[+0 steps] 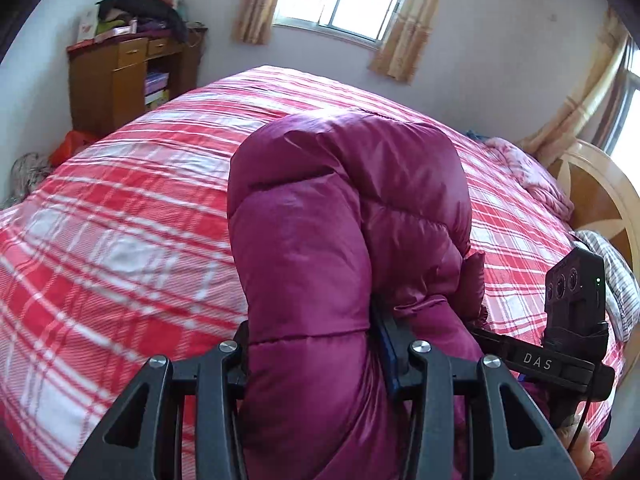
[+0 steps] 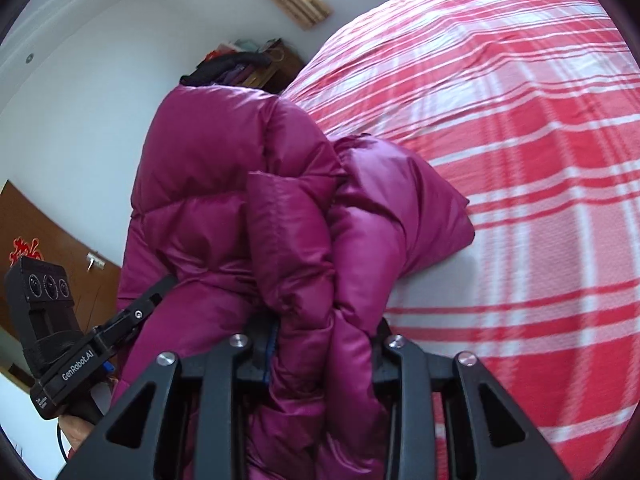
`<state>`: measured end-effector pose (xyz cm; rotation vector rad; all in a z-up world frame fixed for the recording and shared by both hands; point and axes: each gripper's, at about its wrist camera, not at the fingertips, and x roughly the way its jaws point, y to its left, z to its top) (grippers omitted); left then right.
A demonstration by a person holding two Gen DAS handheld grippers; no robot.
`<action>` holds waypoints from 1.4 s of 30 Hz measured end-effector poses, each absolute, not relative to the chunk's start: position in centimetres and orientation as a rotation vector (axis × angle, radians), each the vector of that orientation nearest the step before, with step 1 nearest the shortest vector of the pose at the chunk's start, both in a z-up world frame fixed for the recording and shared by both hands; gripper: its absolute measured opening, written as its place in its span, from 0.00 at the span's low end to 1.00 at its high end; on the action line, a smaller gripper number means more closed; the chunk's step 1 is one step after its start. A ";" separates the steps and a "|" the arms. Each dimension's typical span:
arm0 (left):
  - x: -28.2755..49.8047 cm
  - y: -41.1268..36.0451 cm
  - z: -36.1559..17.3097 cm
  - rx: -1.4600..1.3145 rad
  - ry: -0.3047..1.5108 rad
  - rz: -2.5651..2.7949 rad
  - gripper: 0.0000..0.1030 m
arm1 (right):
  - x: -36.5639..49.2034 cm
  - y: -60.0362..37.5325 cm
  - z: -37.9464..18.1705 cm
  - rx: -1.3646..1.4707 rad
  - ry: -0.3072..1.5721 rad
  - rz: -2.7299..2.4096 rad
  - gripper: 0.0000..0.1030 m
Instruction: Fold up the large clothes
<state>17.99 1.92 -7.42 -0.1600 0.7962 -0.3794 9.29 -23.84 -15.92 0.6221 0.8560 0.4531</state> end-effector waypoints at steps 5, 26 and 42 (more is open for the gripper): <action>17.1 7.1 -6.4 -0.197 0.761 -0.284 0.43 | 11.9 -18.5 -15.2 0.589 0.873 0.566 0.32; 25.9 24.1 -9.6 -0.279 0.746 0.163 0.44 | 25.7 2.5 -14.6 0.356 0.857 0.745 0.29; 27.6 26.5 -12.5 -0.227 0.782 0.221 0.52 | 25.8 2.0 -14.5 0.295 0.860 0.678 0.48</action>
